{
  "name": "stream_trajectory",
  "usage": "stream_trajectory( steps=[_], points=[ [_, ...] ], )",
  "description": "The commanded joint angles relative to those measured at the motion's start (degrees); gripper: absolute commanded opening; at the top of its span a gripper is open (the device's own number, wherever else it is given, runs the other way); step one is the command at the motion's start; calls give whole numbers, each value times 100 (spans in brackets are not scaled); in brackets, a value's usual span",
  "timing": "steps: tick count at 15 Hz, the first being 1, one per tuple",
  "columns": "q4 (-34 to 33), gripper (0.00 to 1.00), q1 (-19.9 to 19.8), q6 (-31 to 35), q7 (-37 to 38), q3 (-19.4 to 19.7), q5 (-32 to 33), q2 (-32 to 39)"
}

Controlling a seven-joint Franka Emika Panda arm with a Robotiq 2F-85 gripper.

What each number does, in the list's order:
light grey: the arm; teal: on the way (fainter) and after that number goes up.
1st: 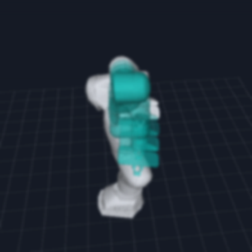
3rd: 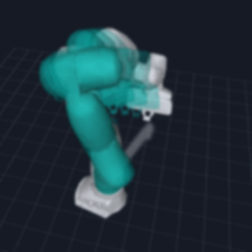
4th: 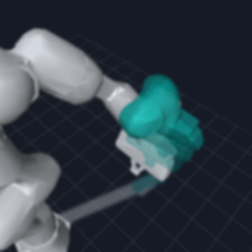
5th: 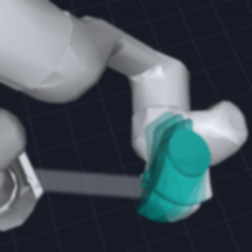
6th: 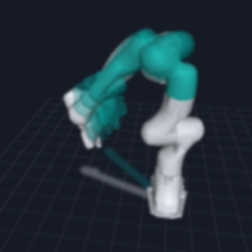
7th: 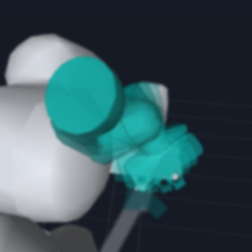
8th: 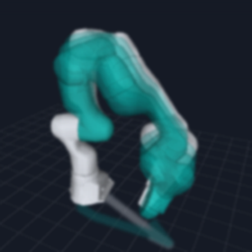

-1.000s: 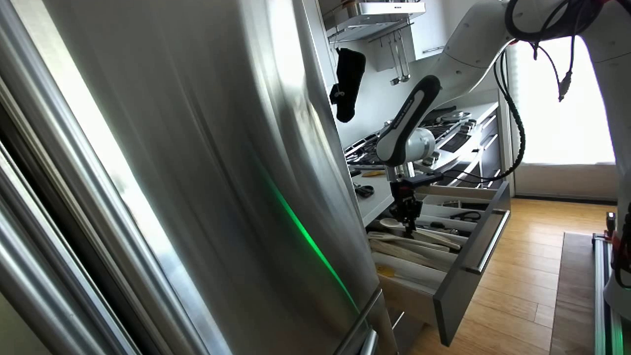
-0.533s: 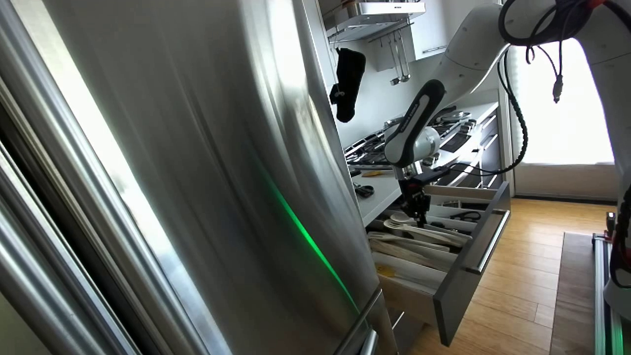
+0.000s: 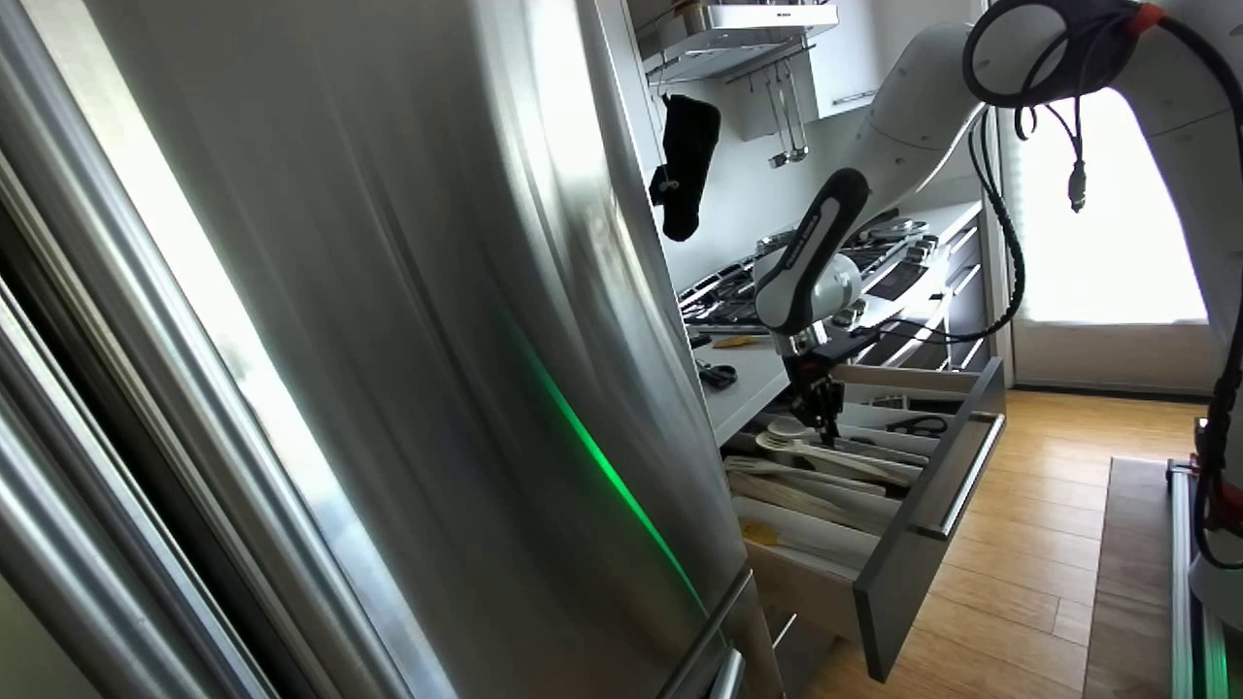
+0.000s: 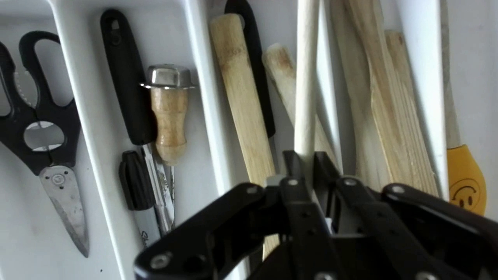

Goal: Move the spoon within the drawer to the right then put the stirring spoon into the drawer

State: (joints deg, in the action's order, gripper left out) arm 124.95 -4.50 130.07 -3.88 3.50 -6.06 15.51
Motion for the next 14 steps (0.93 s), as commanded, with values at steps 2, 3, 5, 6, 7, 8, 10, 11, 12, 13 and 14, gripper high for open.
stream_trajectory(
  steps=[2,3,5,6,7,8,10,11,12,13,14],
  points=[
    [-483,4,-29,-153,-201,12,387,320],
    [-539,4,-29,-137,-234,5,422,371],
    [-646,4,-38,-146,-368,-29,455,482],
    [-693,4,-43,-110,-424,-46,437,545],
    [-729,4,-46,-93,-489,-57,438,607],
    [-741,4,-46,-24,-541,-68,439,661],
    [-775,4,-42,69,-565,-85,420,769],
    [-790,4,-27,71,-534,-76,459,820],
    [-791,4,-21,74,-527,-73,477,851],
    [-800,4,-24,64,-536,-73,485,880],
    [-801,4,-25,69,-530,-65,505,899]
  ],
)
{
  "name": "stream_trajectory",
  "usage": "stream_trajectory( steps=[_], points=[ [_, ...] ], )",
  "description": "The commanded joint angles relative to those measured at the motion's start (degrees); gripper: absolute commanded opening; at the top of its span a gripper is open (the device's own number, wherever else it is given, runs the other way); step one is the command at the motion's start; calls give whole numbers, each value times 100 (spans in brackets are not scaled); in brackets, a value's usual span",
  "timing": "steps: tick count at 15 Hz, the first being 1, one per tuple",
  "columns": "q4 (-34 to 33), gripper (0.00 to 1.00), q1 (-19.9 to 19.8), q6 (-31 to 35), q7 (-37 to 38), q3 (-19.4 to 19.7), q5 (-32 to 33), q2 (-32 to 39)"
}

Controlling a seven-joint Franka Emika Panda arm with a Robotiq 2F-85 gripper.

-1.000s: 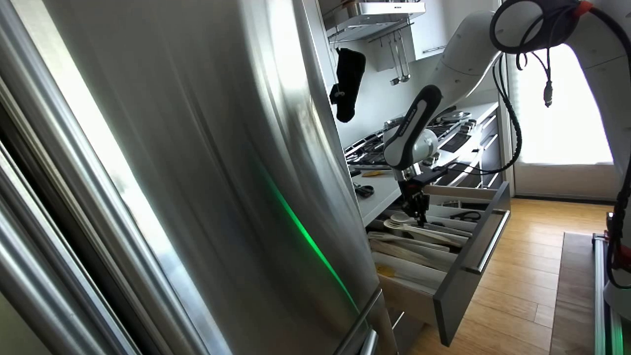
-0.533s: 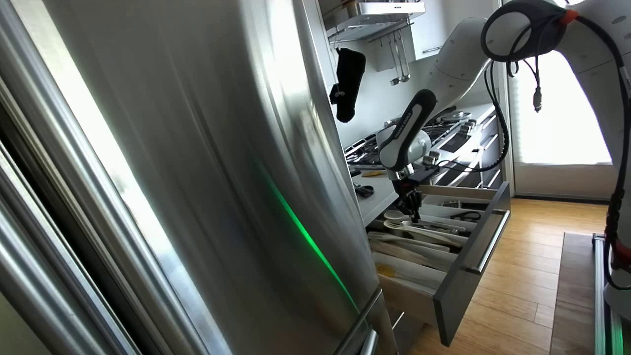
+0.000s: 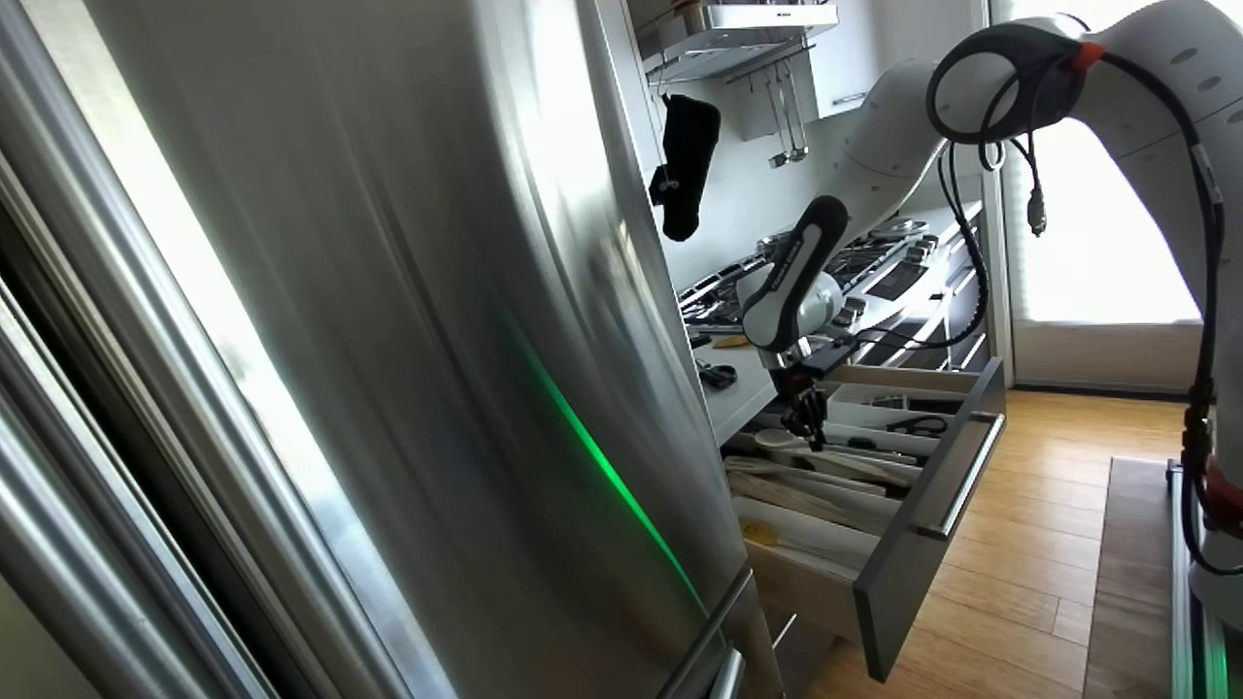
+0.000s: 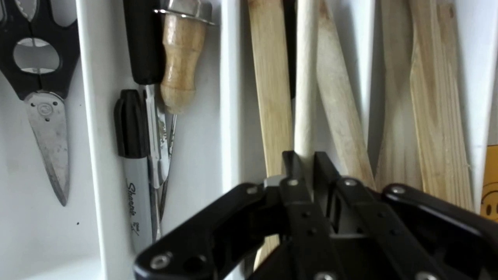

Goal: Move the spoon within the drawer to the right then put the stirring spoon into the drawer

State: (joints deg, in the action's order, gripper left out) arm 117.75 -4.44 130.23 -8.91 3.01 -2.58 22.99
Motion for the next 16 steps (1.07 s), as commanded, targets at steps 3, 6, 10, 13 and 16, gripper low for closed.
stream_trajectory(
  steps=[3,6,10,13,16],
  points=[
    [-80,4,-32,99,-38,2,227,186],
    [-49,4,-2,140,1,22,379,192],
    [-11,44,5,145,32,20,501,163],
    [88,65,-25,185,8,-26,409,13],
    [226,87,-38,226,64,-71,254,-225]
  ],
)
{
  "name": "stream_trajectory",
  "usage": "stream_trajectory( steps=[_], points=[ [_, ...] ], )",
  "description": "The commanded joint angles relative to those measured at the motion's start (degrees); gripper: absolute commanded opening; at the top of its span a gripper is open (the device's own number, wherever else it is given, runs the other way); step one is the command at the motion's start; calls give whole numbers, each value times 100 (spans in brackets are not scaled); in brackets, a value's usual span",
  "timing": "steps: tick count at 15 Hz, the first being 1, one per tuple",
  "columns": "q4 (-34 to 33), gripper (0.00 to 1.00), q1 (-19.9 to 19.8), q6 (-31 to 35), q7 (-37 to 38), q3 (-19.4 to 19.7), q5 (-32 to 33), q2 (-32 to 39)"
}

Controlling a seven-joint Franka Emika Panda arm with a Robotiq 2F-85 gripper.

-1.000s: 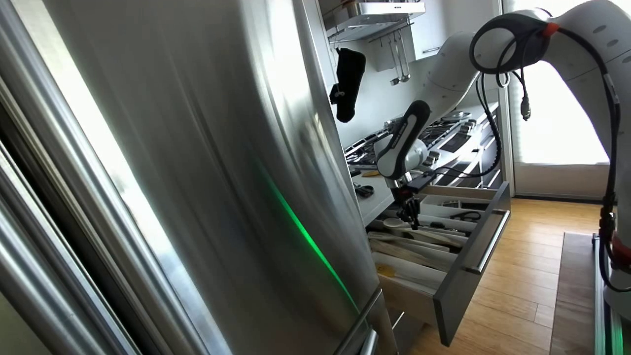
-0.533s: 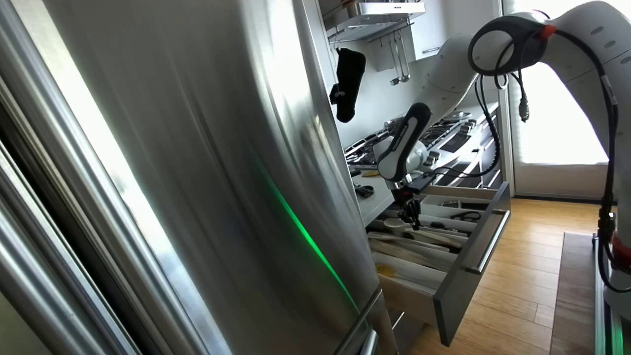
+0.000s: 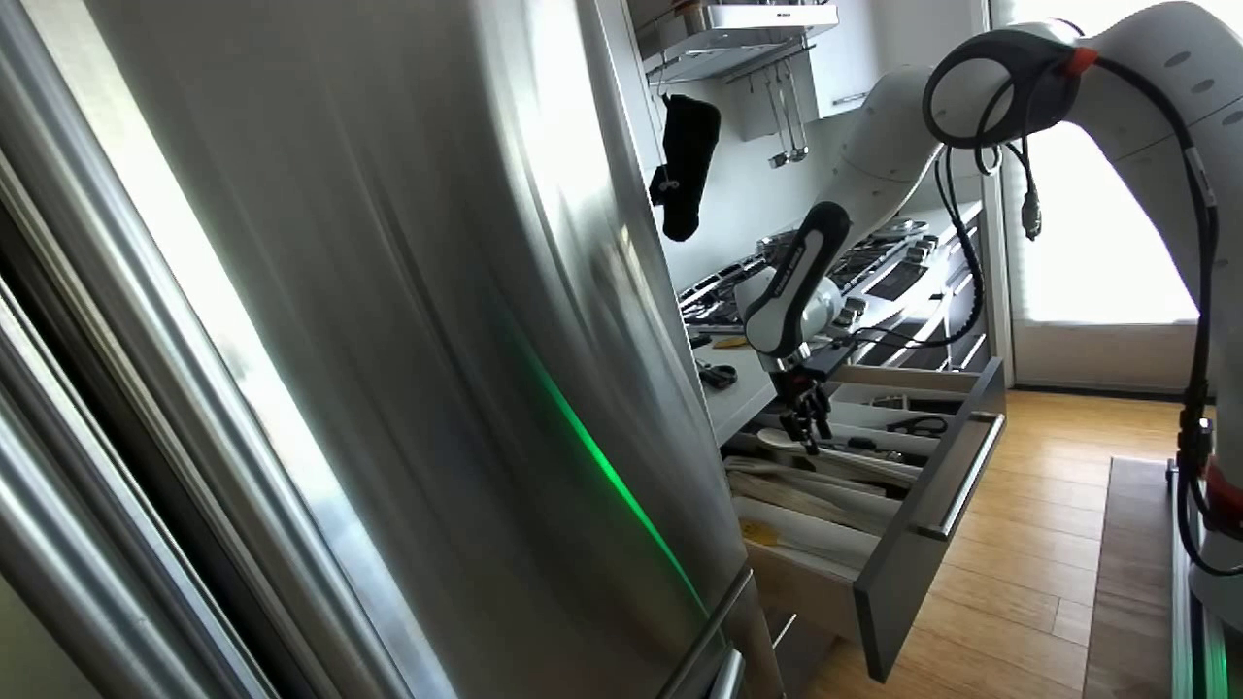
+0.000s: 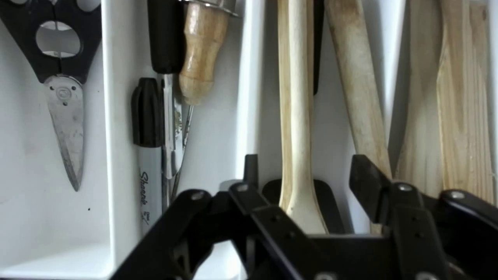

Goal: Move the spoon within the drawer to the right then put the stirring spoon into the drawer

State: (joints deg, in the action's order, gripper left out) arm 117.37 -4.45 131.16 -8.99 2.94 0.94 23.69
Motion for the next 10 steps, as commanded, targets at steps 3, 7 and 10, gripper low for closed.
stream_trajectory(
  steps=[3,7,10],
  points=[
    [434,100,9,68,425,-86,-311,-602],
    [899,100,150,252,1005,-70,-332,-1193],
    [1165,100,252,234,1534,-45,-239,-1571]
  ],
)
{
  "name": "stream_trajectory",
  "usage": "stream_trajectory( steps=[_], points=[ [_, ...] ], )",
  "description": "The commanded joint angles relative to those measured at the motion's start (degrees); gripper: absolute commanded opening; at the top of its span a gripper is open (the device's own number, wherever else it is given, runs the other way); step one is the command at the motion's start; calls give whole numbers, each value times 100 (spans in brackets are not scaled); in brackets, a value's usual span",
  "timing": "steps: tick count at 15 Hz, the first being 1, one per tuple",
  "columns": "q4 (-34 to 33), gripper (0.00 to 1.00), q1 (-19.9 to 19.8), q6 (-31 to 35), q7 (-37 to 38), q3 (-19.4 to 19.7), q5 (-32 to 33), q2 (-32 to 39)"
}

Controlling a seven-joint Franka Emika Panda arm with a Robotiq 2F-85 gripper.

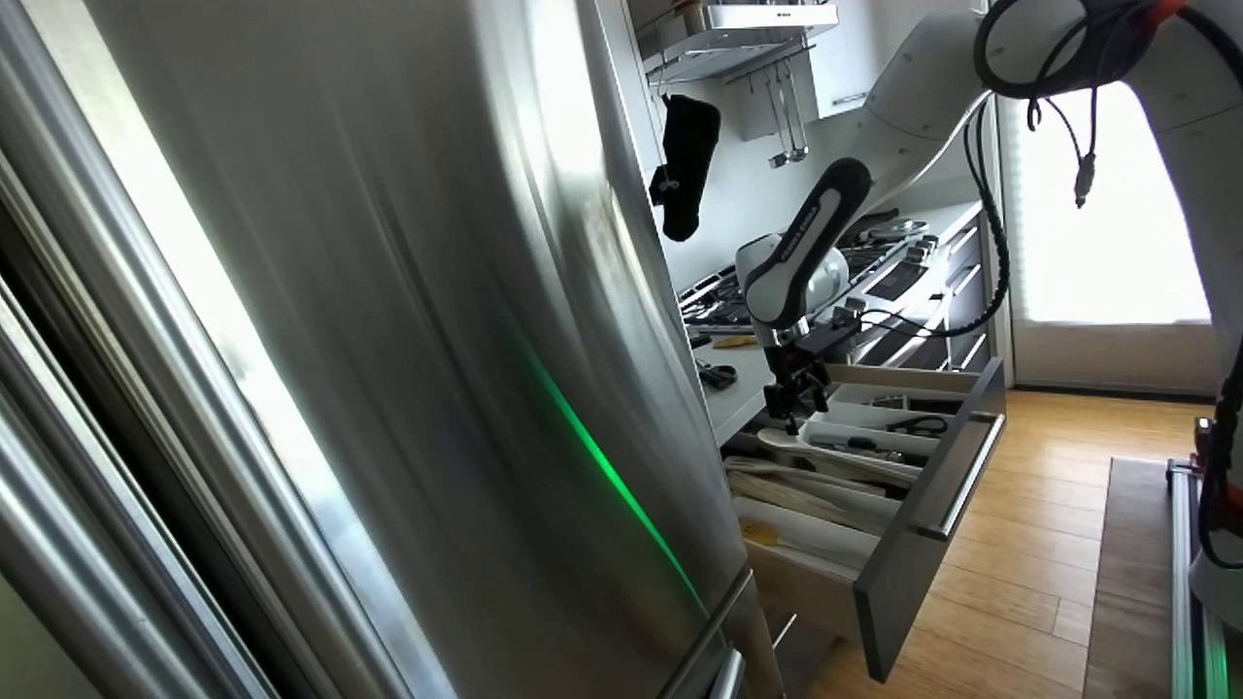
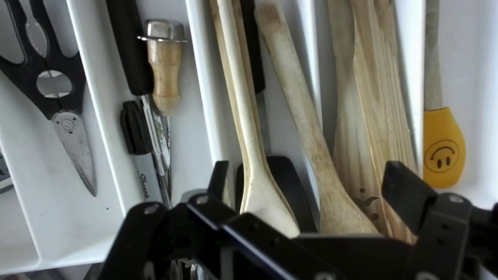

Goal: Move the spoon within the drawer to the right then put the stirring spoon into the drawer

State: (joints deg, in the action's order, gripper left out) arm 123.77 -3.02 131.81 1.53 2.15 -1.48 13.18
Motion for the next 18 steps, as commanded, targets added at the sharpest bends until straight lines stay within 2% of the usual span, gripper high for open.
stream_trajectory(
  steps=[1,5,7,8,9,18],
  points=[
    [617,100,145,188,711,42,45,-639],
    [932,100,270,44,1518,39,591,-1014],
    [1111,100,300,89,1656,-23,684,-1160],
    [1187,100,297,196,1569,-45,638,-1205],
    [845,100,250,-1,1414,-34,505,-948],
    [1002,100,263,57,1417,-67,506,-1085]
  ],
)
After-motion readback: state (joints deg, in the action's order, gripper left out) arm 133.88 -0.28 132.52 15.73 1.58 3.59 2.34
